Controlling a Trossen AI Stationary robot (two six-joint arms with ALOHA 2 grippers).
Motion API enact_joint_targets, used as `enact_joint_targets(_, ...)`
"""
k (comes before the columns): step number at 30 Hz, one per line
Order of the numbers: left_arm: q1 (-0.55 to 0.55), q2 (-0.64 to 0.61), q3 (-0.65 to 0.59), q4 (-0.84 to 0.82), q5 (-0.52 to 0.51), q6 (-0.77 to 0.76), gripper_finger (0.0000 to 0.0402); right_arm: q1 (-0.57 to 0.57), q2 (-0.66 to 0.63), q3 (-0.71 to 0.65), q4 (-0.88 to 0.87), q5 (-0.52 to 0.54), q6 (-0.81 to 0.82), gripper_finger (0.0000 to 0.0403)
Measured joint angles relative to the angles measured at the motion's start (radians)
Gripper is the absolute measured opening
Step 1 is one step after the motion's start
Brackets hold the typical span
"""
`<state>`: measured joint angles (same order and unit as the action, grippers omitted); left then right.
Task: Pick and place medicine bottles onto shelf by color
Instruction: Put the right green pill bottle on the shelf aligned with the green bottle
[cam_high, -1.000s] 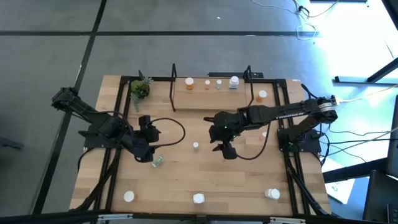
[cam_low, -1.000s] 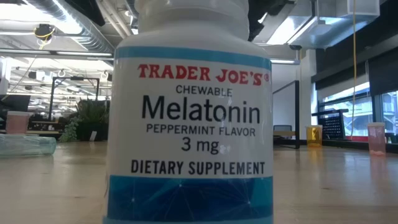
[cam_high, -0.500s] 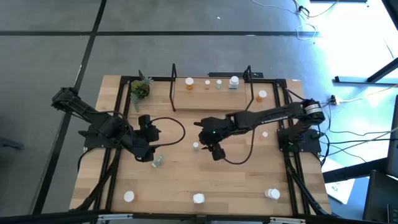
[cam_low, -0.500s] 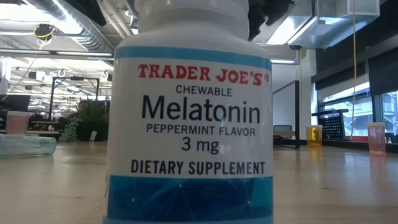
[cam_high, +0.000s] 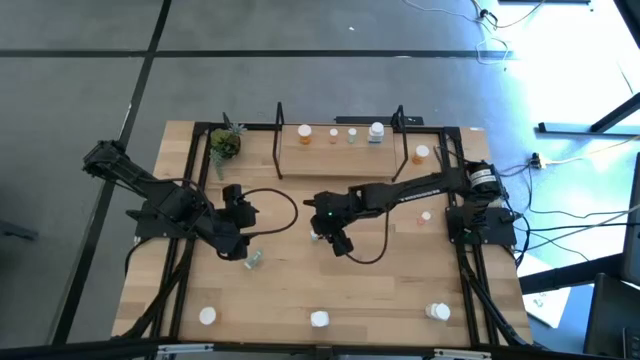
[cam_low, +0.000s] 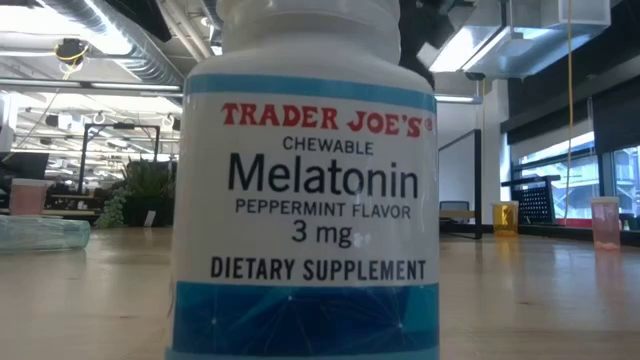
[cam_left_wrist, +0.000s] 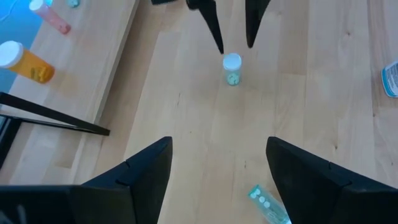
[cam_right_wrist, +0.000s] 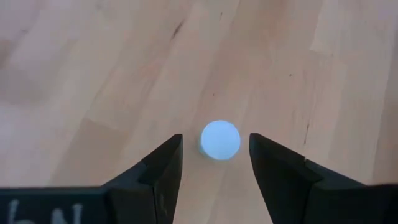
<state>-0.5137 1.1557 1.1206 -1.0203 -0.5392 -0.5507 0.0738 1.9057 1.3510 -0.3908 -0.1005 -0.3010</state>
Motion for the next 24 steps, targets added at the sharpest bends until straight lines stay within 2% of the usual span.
enact_joint_targets(8,0.0,0.0,0.0,0.0,0.0,0.0,0.0256,0.0,0.047,0.0,0.013,0.013,-0.024,0.0188)
enact_joint_targets(24,0.0,0.0,0.0,0.001,0.0,-0.011,0.0254,-0.008,0.056,0.0,0.035,0.028,-0.024,0.0188)
